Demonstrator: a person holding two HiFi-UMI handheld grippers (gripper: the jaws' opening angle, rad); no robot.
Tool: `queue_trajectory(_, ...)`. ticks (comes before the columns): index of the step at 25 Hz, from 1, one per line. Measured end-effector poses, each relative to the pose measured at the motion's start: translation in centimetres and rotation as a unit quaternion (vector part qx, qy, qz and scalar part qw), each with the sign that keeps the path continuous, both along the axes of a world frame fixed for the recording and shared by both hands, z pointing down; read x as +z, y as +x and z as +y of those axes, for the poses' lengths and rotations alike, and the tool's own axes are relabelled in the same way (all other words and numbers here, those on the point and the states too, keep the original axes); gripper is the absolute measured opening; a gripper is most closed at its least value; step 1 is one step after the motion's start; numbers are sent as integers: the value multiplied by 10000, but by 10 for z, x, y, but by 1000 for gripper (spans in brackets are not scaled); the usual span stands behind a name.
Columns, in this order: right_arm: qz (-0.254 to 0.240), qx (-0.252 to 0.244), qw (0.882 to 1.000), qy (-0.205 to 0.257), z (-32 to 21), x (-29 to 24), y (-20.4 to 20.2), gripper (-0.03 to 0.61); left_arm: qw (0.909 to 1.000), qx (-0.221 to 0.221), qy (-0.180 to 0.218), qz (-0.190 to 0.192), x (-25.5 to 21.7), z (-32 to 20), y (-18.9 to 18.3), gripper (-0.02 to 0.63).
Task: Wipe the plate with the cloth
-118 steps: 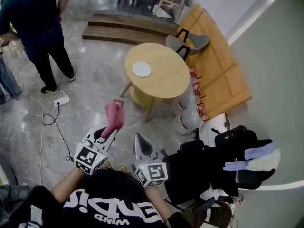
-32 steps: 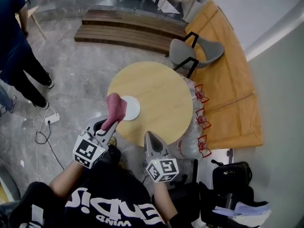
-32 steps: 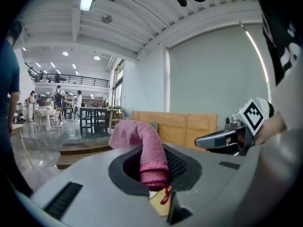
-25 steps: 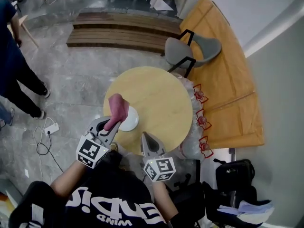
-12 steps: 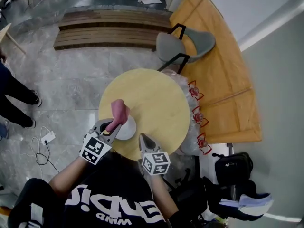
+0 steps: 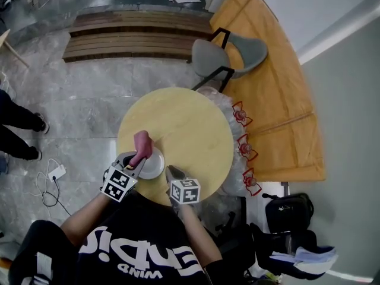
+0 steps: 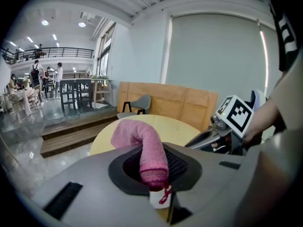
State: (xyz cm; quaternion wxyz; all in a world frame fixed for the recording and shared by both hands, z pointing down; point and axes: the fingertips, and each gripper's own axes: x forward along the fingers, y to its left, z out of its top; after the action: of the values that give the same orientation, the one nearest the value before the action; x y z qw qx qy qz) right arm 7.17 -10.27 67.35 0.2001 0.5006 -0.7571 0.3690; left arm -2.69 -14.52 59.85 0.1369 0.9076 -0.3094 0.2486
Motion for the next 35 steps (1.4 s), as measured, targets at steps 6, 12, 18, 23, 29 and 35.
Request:
queue_trajectory(6,-344,60,9976,-591,-4,37,-1,105,9997,-70,-183,-164,23,-7,3,51)
queue_trajectory(12,-232,-254,9958,-851,-9,56,-8,112,9987,-51,-345,-360,39,-11,6,51)
queue_trajectory(18,-47,-564,9934,-993,-13,67,-17,110,9968,222,-364,-683,57,-11,10,51)
queue_trajectory(23,30,-572,9926,-1068,-15,69,-16,104,9957,414,-462,-688,62,-12,22,51)
queue_trajectory(29,-9,-497,9925,-1119,-15,70,-16,96,9914,956,-609,-658,72,-4,54,51)
queue_trajectory(35,-108,-387,9923,-1170,-16,71,-14,91,9856,1266,-875,-696,90,5,78,51)
